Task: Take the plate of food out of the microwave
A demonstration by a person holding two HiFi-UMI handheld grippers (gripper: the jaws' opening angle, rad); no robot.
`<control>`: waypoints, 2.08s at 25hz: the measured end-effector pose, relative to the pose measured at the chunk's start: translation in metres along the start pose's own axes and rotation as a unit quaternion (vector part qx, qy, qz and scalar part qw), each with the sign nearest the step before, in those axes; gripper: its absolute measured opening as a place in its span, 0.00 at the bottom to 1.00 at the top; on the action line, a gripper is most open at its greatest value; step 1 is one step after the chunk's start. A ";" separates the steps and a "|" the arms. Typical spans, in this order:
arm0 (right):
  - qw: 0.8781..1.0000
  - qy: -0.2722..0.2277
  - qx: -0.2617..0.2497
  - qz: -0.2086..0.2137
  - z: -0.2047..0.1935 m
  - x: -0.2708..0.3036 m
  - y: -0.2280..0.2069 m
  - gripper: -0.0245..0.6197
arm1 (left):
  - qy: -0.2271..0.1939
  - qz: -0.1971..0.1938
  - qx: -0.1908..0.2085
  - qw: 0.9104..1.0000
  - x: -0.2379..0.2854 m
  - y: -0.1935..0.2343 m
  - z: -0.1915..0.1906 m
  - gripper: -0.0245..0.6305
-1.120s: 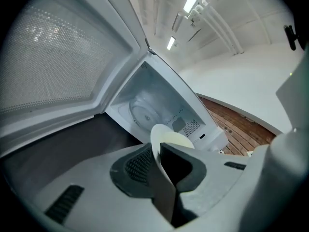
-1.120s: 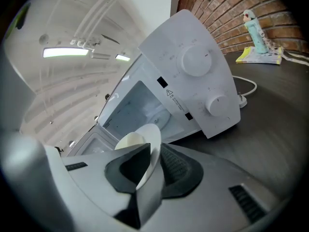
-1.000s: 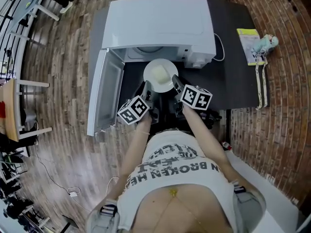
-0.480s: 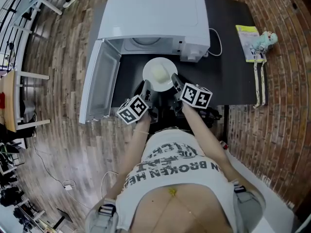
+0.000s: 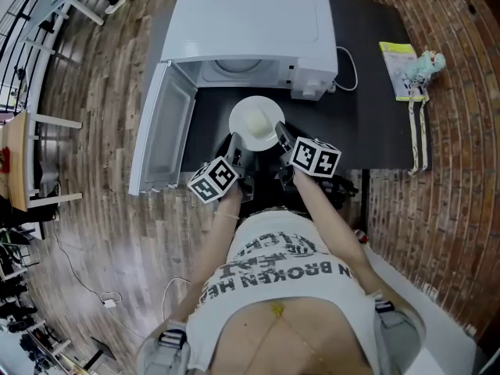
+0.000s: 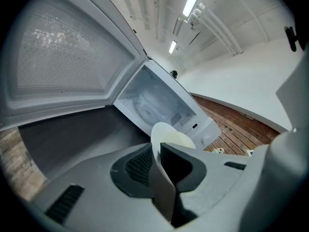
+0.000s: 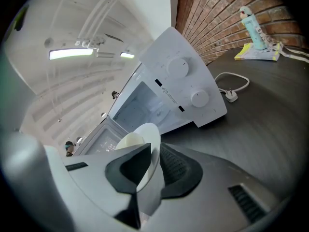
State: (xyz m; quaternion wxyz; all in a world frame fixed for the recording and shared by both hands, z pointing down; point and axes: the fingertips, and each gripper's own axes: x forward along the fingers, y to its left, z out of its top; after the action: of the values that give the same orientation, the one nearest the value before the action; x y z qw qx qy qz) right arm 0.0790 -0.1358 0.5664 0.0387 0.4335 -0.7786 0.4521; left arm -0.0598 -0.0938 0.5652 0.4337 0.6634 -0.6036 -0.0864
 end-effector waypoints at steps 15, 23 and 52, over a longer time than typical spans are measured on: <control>1.000 0.009 0.000 -0.013 -0.054 0.014 0.057 0.13 | 0.008 0.005 -0.015 1.000 -0.055 0.057 0.021 0.12; 0.999 -0.027 0.018 -0.037 -0.080 0.001 0.069 0.13 | 0.033 -0.028 -0.003 0.999 -0.074 0.067 0.020 0.12; 0.999 -0.019 0.028 -0.034 -0.101 -0.045 0.058 0.13 | 0.034 -0.020 -0.002 0.999 -0.104 0.051 -0.016 0.12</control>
State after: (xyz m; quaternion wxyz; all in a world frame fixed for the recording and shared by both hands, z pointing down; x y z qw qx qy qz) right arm 0.0319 -0.0199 0.5667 0.0276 0.4691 -0.7511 0.4637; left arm -0.1126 0.0103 0.5671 0.4535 0.6769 -0.5750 -0.0739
